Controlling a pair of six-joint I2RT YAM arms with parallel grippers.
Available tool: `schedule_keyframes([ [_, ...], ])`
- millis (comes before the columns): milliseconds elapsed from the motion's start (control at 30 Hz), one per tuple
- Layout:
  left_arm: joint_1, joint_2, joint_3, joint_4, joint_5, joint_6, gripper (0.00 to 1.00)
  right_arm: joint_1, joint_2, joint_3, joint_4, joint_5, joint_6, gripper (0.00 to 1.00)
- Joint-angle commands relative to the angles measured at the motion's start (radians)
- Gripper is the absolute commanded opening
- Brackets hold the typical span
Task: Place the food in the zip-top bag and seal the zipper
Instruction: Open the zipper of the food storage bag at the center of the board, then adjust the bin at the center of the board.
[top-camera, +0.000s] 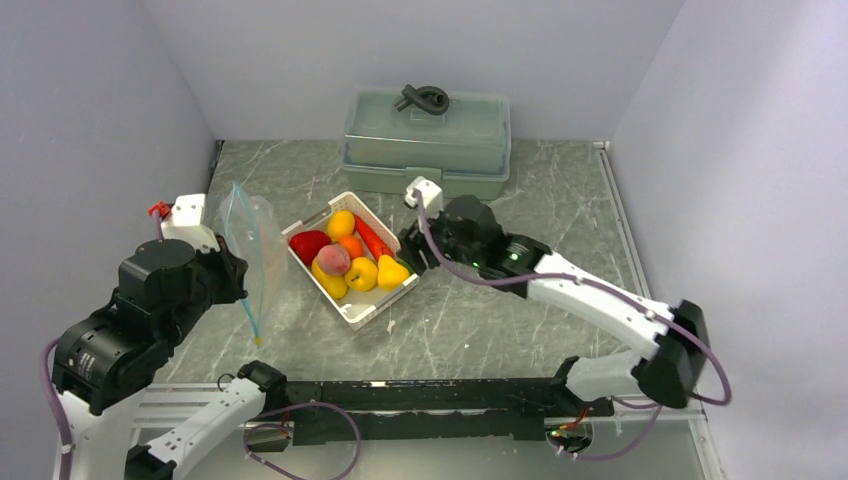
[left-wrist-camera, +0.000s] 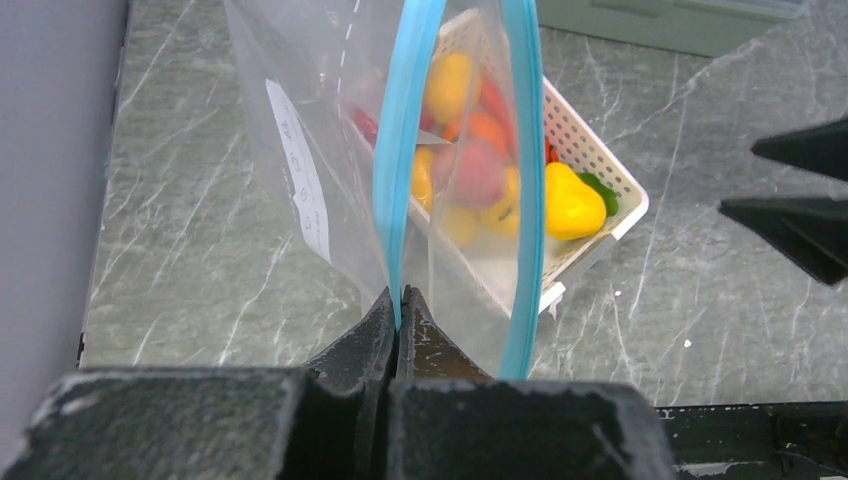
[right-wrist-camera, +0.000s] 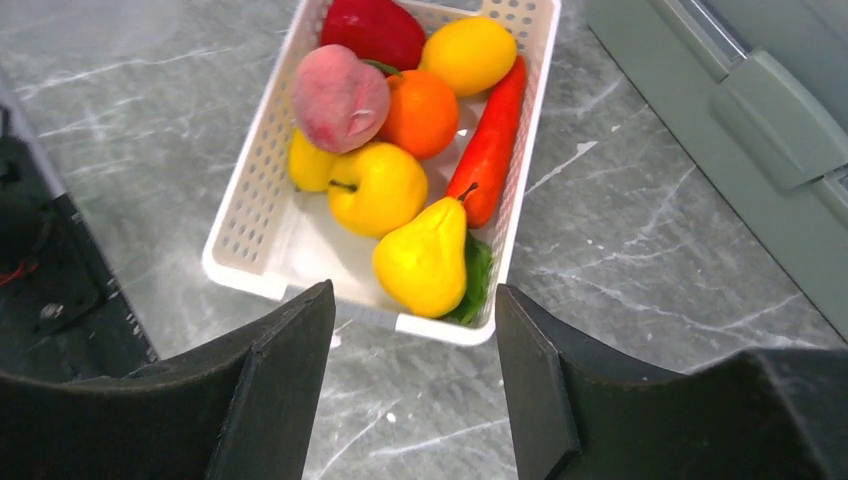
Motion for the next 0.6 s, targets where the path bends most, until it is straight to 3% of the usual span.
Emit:
schedule_keyframes([
  [0,0.005,-0.028,-0.043,0.023,-0.031,-0.014,0.0,-0.009,0.156,0.162,-0.027,0.108,0.051,0.65],
  [267,0.005,-0.054,-0.076,0.016,-0.008,-0.025,0.0,-0.069,0.464,0.357,-0.11,0.153,0.159,0.64],
  [567,0.005,-0.071,-0.093,0.008,0.014,-0.025,0.0,-0.086,0.667,0.483,-0.163,0.133,0.193,0.61],
])
